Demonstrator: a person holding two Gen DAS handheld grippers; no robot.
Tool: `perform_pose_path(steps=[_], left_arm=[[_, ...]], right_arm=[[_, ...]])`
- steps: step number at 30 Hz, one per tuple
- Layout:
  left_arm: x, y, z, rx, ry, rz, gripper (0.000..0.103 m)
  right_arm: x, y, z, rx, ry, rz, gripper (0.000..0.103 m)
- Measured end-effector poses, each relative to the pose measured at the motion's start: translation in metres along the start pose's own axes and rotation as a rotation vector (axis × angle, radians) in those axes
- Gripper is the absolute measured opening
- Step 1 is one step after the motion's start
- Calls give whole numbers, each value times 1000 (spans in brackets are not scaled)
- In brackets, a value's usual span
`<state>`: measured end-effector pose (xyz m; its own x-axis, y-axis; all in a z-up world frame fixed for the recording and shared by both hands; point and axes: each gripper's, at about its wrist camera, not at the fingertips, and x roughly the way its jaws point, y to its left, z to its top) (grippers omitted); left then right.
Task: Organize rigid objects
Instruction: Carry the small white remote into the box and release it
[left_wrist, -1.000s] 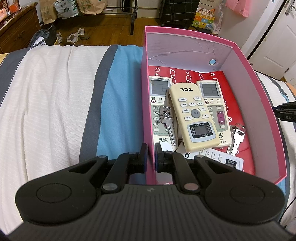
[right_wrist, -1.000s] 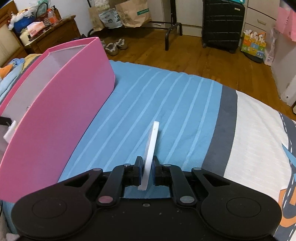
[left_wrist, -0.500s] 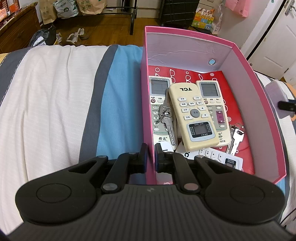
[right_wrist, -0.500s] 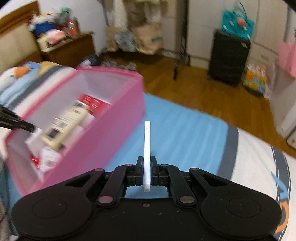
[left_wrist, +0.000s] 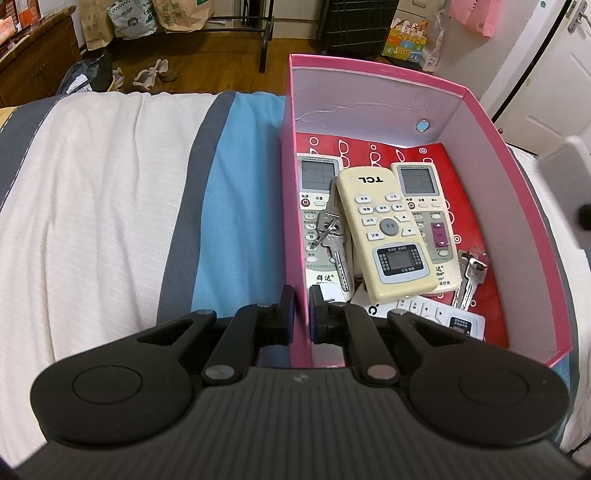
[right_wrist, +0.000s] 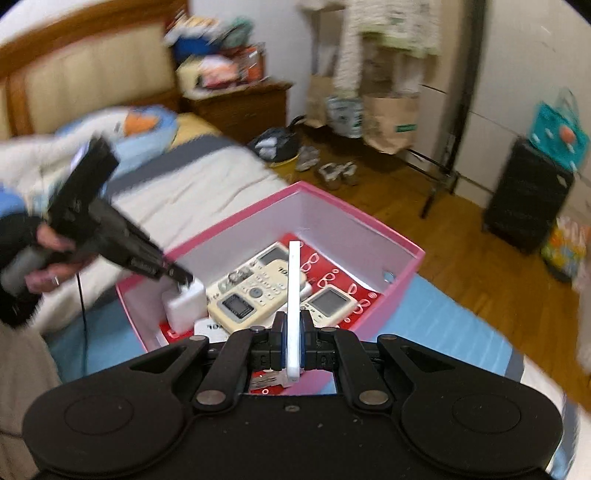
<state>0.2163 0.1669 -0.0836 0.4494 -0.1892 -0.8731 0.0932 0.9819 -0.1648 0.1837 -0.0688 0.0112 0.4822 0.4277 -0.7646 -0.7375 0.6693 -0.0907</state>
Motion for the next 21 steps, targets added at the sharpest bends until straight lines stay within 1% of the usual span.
perform_pose_path(steps=[5, 8, 10, 13, 15, 19, 21], left_arm=[[-1, 3, 0, -3, 0, -7, 7], [-1, 4, 0, -5, -1, -12, 7], [-1, 5, 0, -6, -3, -16, 7], [-1, 5, 0, -6, -4, -21, 7], [-1, 6, -1, -4, -6, -24, 8], [0, 8, -2, -3, -12, -36, 8], [0, 8, -2, 0, -13, -39, 8]], right_arm=[[39, 19, 19, -223, 88, -49, 8], [64, 22, 23, -332, 142, -116, 8], [81, 26, 23, -430, 173, -179, 8], [102, 27, 22, -536, 203, -222, 8], [111, 27, 22, -584, 213, -239, 8], [128, 20, 26, -615, 235, -258, 7], [135, 21, 25, -662, 232, -273, 7]])
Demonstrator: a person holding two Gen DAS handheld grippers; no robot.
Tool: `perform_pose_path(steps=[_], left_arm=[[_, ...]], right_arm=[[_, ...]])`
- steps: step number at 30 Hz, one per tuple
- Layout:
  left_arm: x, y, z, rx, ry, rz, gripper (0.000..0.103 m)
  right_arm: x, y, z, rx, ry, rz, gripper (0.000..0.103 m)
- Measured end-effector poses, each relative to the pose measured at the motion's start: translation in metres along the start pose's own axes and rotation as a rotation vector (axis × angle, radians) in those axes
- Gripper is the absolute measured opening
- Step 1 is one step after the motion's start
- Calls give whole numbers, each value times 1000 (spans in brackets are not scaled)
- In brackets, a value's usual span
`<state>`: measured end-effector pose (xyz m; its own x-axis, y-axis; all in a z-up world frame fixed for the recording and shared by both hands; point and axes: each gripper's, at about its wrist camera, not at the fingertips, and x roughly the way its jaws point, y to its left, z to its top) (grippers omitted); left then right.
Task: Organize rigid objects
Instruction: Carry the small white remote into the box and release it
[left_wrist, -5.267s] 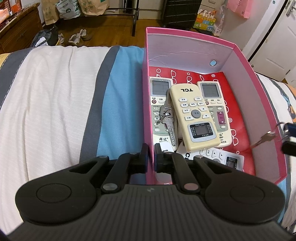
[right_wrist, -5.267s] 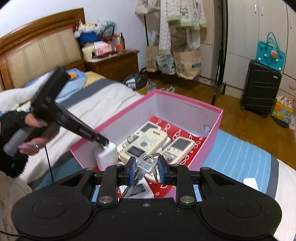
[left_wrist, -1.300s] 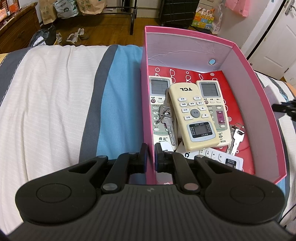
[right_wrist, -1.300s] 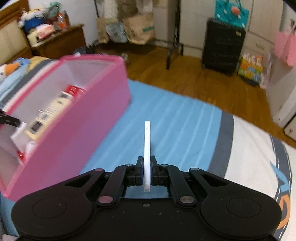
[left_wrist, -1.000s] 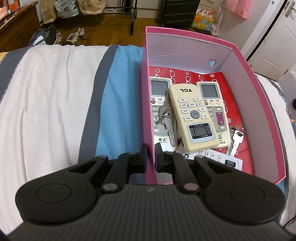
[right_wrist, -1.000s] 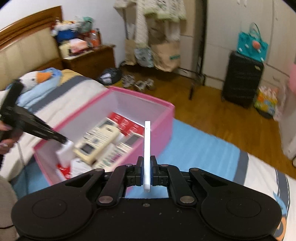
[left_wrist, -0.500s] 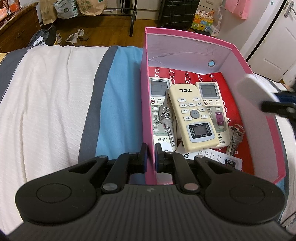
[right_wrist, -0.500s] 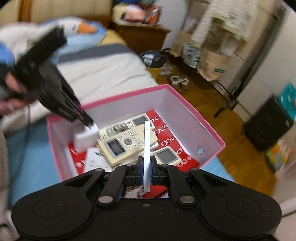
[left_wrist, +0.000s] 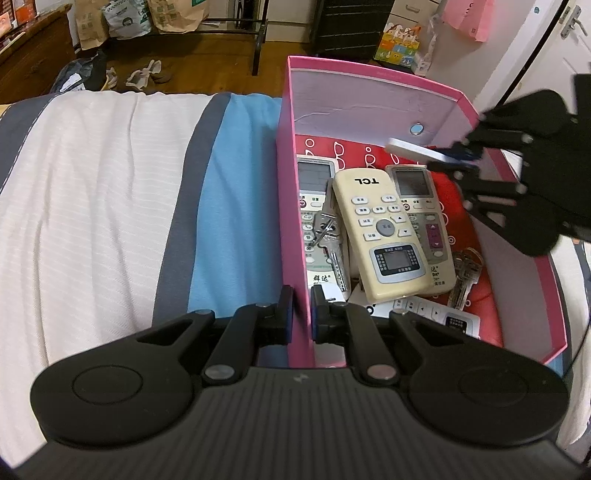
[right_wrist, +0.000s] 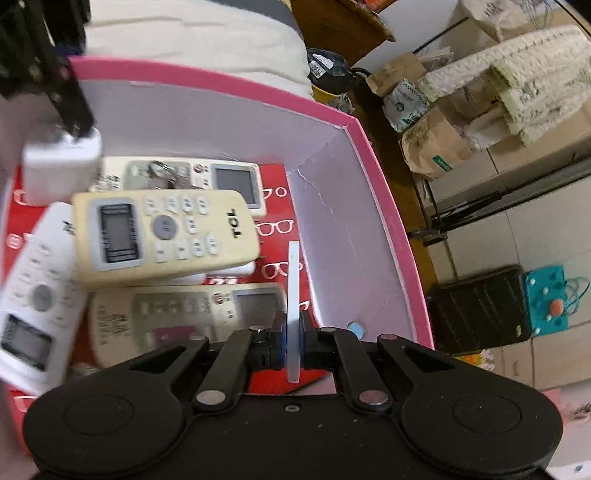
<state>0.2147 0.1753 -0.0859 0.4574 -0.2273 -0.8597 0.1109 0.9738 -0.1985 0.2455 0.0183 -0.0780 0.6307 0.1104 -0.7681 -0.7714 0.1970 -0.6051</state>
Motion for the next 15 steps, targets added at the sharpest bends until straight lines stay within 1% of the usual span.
perform_pose_path(steps=[6, 10, 12, 14, 15], left_arm=[[-1, 1, 0, -1, -3, -8, 9], [-1, 2, -1, 1, -3, -13, 9], [-1, 3, -1, 0, -4, -17, 9], [-1, 3, -1, -1, -4, -19, 9], [-1, 3, -1, 0, -4, -20, 9]], right_arm=[[21, 1, 7, -77, 12, 10, 7], [27, 2, 11, -96, 6, 8, 7], [24, 0, 11, -94, -7, 25, 8], [22, -5, 10, -78, -13, 50, 22], [21, -7, 8, -61, -18, 66, 25]])
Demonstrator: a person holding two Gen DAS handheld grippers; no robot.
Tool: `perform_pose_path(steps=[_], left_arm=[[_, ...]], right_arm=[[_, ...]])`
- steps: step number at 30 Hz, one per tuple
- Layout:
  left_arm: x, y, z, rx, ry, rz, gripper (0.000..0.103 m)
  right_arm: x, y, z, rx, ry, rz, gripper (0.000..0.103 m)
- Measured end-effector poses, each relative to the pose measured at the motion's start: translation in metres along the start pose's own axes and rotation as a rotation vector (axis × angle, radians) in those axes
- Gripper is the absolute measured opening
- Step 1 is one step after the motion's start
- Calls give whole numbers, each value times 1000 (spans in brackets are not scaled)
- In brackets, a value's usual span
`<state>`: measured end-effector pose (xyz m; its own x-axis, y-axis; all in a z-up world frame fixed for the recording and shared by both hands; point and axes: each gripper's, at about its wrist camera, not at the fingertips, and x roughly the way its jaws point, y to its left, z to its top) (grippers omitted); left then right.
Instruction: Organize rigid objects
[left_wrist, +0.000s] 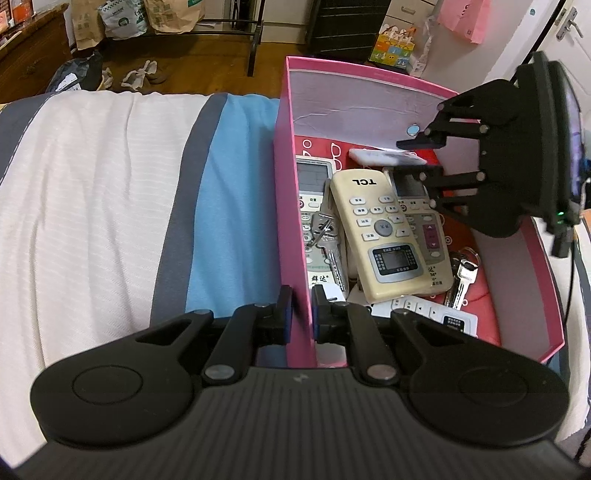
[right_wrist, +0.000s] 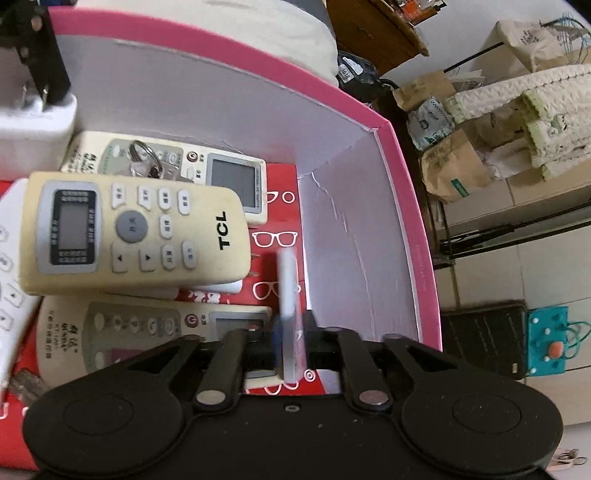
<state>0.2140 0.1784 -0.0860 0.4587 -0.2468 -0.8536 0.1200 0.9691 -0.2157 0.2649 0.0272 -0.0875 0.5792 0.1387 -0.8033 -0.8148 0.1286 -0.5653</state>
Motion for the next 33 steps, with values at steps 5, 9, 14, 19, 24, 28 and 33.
perform_pose_path(steps=[5, 9, 14, 19, 24, 28, 33], left_arm=[[1, 0, 0, -1, 1, -2, 10], [2, -2, 1, -1, 2, 7, 10], [2, -5, 1, -2, 6, 33, 10], [0, -12, 1, -2, 15, 78, 10], [-13, -20, 3, -6, 4, 122, 10], [-33, -31, 5, 1, -34, 147, 10], [-61, -55, 5, 33, -83, 179, 10]], right_arm=[[-19, -14, -15, 176, -37, 116, 40], [-39, -23, -33, 361, -94, 174, 40], [-68, -29, -63, 653, -205, 236, 42], [-83, -23, -87, 859, -297, 267, 43], [-106, -13, -99, 908, -363, 253, 43], [-127, -14, -104, 944, -401, 230, 44], [-165, -12, -119, 975, -432, 186, 45]])
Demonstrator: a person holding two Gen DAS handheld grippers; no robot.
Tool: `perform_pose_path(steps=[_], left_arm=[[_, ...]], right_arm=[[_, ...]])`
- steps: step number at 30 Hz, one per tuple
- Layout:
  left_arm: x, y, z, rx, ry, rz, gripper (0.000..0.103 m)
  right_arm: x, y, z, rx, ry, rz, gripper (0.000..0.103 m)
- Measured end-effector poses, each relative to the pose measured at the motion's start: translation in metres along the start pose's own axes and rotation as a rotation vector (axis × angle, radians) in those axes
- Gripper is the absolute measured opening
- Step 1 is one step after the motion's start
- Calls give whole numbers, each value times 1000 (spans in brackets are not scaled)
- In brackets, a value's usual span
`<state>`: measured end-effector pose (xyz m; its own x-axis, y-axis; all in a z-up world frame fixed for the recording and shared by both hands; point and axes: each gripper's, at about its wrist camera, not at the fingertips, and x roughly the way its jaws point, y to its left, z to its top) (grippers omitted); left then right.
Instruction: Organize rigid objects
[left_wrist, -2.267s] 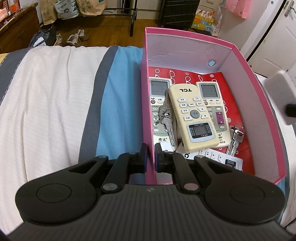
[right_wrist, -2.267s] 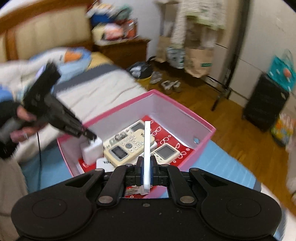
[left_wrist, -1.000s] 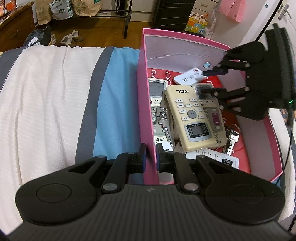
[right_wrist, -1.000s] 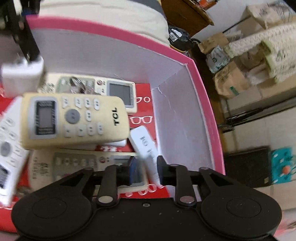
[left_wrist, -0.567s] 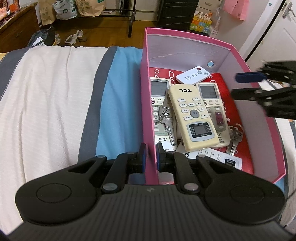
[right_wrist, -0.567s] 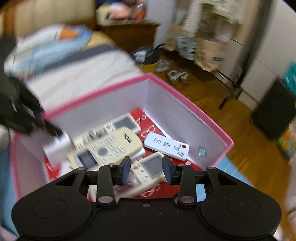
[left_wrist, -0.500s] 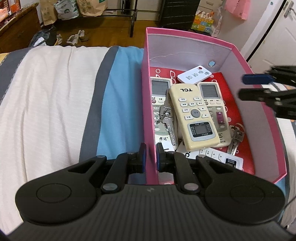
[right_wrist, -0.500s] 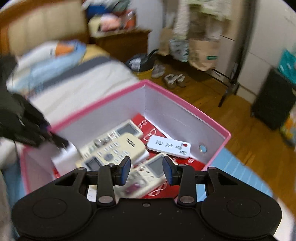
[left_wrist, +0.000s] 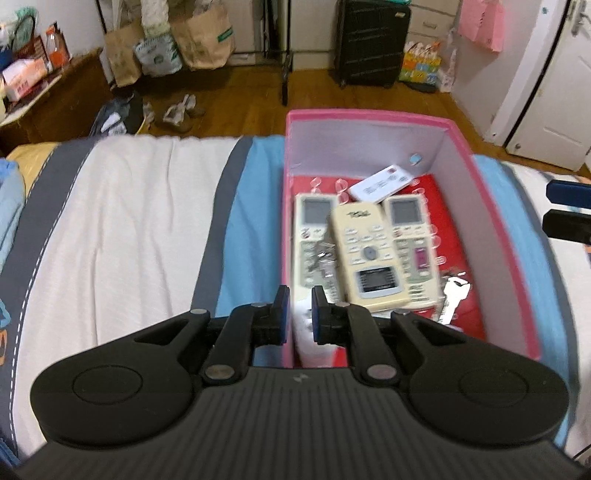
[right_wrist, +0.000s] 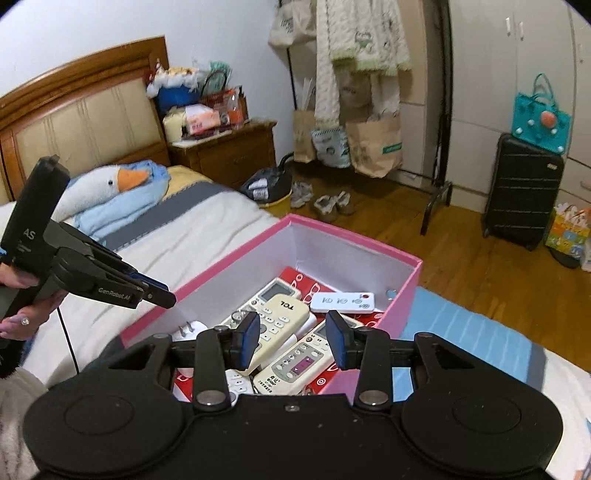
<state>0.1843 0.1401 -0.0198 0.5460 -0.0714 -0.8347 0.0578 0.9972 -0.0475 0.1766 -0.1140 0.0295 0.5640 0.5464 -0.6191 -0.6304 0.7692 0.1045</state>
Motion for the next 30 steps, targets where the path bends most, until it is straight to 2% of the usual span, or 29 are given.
perform_pose_path(steps=[4, 7, 10, 12, 15, 26, 30], left_arm=[[-27, -21, 1, 24, -44, 16, 10], [-43, -37, 0, 31, -54, 0, 10], [-55, -54, -4, 42, -40, -10, 16], [-60, -64, -7, 34, -18, -27, 28], [-67, -77, -11, 22, 2, -41, 40], [-98, -116, -40, 29, -30, -40, 56], [-102, -126, -50, 26, -40, -13, 60]], right_arm=[[-30, -3, 0, 44, -48, -29, 46], [-45, -4, -3, 70, -51, -76, 47], [-60, -5, -8, 113, -51, -107, 48], [-71, -7, -12, 137, -56, -112, 48], [-85, -4, -18, 139, -62, -142, 48], [-130, 6, -44, 164, -38, -250, 55], [-139, 7, -57, 185, -37, -276, 65]])
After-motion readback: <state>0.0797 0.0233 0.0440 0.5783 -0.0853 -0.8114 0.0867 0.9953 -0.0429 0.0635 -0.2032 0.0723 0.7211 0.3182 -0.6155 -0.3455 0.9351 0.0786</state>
